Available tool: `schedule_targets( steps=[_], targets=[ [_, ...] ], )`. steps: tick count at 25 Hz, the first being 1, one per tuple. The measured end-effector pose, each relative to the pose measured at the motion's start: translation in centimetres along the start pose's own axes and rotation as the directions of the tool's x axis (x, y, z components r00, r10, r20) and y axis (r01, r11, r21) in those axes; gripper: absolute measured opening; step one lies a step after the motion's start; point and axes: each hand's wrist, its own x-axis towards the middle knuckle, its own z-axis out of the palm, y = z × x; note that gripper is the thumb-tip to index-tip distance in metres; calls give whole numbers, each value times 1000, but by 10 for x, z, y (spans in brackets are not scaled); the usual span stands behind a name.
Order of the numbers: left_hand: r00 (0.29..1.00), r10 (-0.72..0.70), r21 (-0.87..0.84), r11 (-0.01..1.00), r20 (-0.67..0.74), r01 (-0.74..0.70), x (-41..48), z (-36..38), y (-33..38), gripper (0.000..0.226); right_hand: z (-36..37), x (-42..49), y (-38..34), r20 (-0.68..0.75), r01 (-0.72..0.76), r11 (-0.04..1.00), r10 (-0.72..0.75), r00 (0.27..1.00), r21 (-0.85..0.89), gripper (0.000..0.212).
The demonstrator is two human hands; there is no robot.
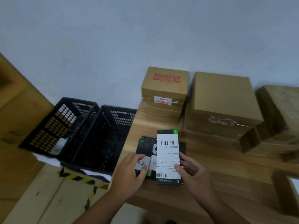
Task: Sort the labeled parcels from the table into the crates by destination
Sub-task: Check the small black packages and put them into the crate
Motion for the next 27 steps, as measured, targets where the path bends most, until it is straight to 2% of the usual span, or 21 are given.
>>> schedule_targets(
  steps=[7,14,19,27],
  targets=[
    [971,-134,145,976,-198,164,-71,-82,-97,37,131,-7,6,230,0,992,29,973,-123,46],
    [896,-291,133,927,-335,350,-154,-153,-191,36,270,-30,20,392,-29,986,91,915,-161,46],
    [807,-392,66,883,-441,465,-191,-192,-233,35,352,-43,23,488,-52,980,140,862,-190,46],
    [678,-471,17,815,-564,580,-208,-237,-286,34,462,-30,26,632,17,977,125,765,-214,43]
  ],
)
